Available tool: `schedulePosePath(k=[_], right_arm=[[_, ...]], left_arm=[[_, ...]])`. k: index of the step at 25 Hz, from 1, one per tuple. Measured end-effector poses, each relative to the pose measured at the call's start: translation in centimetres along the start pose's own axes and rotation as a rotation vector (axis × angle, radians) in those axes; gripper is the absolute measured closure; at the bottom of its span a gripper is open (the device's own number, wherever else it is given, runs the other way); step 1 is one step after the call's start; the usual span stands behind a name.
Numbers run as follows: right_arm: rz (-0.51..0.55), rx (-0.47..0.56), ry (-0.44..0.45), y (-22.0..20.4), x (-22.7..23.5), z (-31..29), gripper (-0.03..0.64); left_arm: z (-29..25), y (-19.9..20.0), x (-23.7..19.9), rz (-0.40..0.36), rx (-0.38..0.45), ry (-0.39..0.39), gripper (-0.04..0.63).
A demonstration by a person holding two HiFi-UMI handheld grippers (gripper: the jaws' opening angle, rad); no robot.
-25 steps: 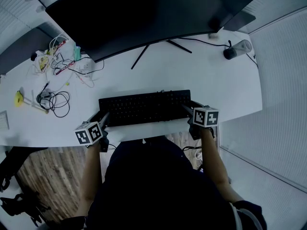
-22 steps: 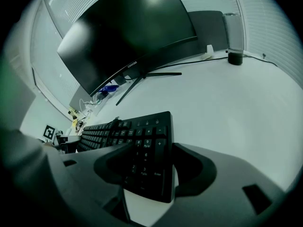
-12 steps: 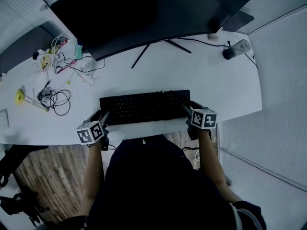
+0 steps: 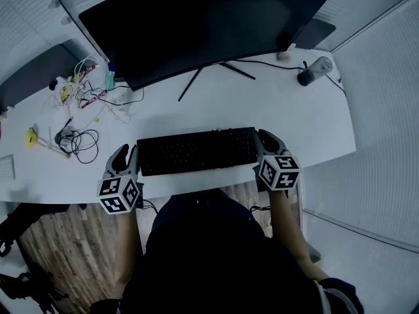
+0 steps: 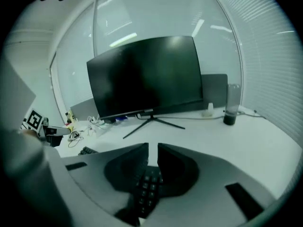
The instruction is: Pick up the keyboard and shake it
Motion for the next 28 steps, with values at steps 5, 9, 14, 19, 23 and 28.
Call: schedulePosePath(k=[5,9,14,19,23,28], right_arm=[[0.066,0.236,-0.009,8.2,-2.5,2.1,0.586],[0.116,0.387,0.002,13.8,-4.8,4.6,0.591],[0.194,0.531,0.005,19.9,-7.4,8.1,0.591],[0.26,0.627,0.008,24.2,-9.6,11.0,0.591],[0.296,0.682,0.013,26.0,-10.4,12.9,0.591],[0.316,0.713,0.009,26.9,-10.5,14.0,0.591]], left_arm=[[1.5,7.2,4.4,-0.11,0.205,-0.037,0.563],[3.1,12.3,8.1,-0.158,0.333,-0.074,0.572],[5.5,17.8,11.9,-0.198,0.451,-0.102,0.572],[7.6,22.1,14.7,-0.205,0.549,-0.134,0.572],[9.3,24.0,16.4,-0.236,0.603,-0.139,0.572],[10.0,24.7,17.3,-0.243,0.631,-0.138,0.572]])
Point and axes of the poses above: the fingertips, and each gripper's own axes: z backward along the fingers, x to its right, y out of its top, the point moved 3 cm from there along z, backward along the fingers, and after that the axes turned 4 degrees about z, right-handed, at the moved point
